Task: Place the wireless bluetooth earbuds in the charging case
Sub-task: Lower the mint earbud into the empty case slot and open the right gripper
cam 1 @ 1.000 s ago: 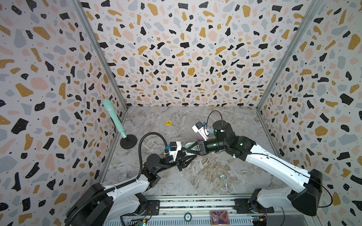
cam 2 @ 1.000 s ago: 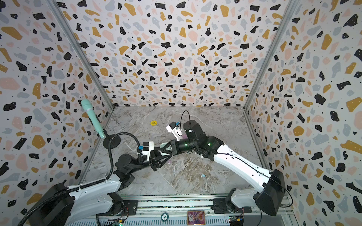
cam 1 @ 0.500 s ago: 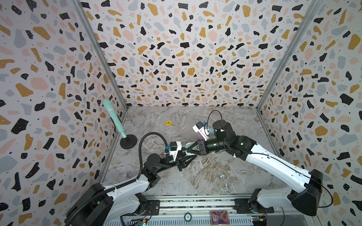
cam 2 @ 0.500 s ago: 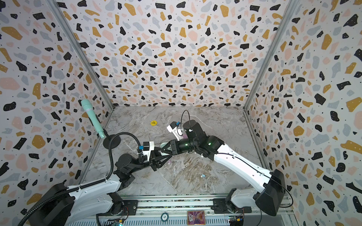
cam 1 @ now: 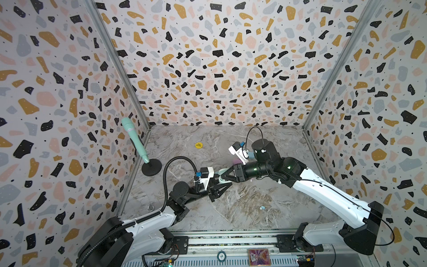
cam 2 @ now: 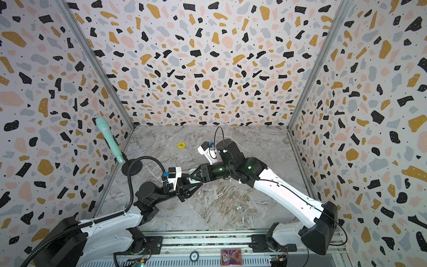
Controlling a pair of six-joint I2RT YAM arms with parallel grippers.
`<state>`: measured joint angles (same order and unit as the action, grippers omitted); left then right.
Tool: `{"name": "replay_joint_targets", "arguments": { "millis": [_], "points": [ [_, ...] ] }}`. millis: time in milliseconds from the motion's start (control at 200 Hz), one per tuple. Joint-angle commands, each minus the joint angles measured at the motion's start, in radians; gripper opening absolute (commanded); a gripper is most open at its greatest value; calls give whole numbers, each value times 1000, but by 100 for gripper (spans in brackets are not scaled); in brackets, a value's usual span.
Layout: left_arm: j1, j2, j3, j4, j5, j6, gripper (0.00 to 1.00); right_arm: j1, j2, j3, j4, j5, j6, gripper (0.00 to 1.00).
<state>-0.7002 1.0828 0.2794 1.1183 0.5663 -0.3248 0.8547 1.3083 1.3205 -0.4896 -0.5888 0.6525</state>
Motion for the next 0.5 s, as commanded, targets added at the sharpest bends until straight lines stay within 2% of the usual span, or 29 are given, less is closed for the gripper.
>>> {"name": "replay_joint_targets", "arguments": {
  "millis": [0, 300, 496],
  "points": [
    [7, -18, 20, 59, -1, 22, 14, -3, -17, 65, -84, 16, -31, 45],
    [7, -15, 24, 45, -2, 30, 14, -12, 6, 220, -290, 85, -123, 49],
    [7, -9, 24, 49, 3, 28, 14, -23, 99, 344, -359, 143, -157, 49]
  ]
}}
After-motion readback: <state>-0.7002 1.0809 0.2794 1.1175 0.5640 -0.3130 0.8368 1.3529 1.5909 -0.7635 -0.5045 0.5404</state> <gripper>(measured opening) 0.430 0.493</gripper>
